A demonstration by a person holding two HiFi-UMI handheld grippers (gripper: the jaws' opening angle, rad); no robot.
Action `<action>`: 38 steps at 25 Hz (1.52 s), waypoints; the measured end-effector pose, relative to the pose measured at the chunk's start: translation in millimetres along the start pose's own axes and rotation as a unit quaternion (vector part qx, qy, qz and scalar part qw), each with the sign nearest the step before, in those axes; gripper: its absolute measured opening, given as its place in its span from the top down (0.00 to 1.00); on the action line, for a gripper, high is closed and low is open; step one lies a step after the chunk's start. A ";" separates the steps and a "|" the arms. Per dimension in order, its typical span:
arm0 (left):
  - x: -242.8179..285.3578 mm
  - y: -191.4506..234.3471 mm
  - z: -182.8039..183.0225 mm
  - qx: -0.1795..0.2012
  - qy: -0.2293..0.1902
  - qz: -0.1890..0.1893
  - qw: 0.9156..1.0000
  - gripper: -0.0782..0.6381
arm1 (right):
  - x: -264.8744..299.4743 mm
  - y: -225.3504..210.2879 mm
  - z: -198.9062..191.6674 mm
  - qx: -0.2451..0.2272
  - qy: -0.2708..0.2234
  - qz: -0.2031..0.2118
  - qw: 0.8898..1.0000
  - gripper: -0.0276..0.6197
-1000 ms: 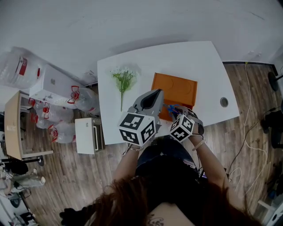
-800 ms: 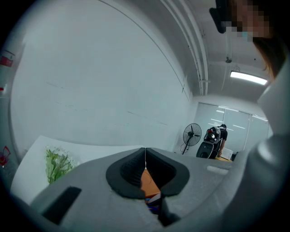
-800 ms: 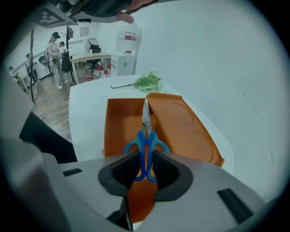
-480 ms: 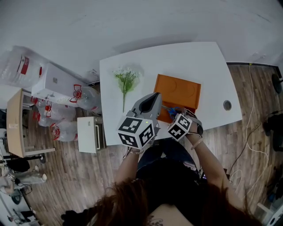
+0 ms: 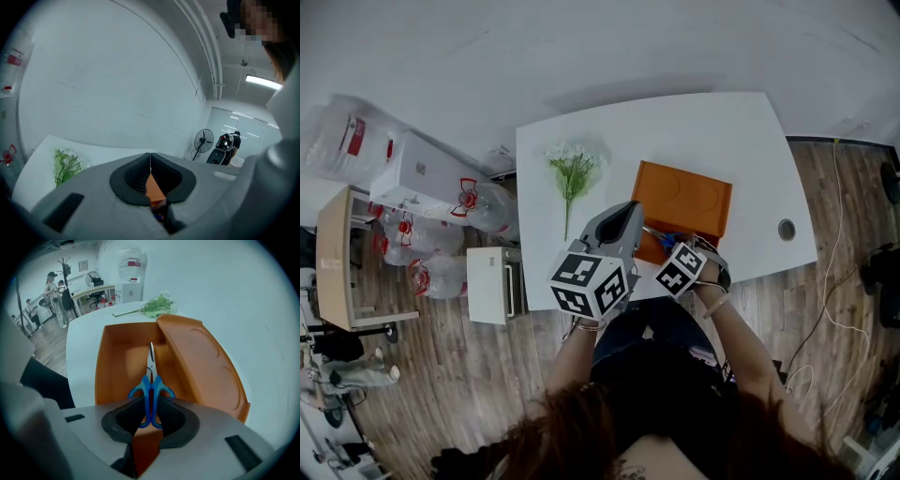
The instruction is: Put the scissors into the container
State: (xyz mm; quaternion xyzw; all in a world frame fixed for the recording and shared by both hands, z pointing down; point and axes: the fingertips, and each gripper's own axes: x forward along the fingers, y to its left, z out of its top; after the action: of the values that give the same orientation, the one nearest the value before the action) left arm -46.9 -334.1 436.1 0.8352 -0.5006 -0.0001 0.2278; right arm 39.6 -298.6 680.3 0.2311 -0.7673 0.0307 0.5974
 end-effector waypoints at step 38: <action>-23.0 -13.2 4.7 0.016 -0.008 -0.002 1.000 0.87 | -56.6 -22.7 14.9 0.165 -0.115 -0.036 0.979 0.86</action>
State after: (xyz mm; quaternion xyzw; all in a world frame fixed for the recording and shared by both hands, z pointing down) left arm -48.4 -311.5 421.6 0.8396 -0.5009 0.0011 0.2102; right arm 45.2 -305.6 618.2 0.3555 -0.8063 0.1084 0.4601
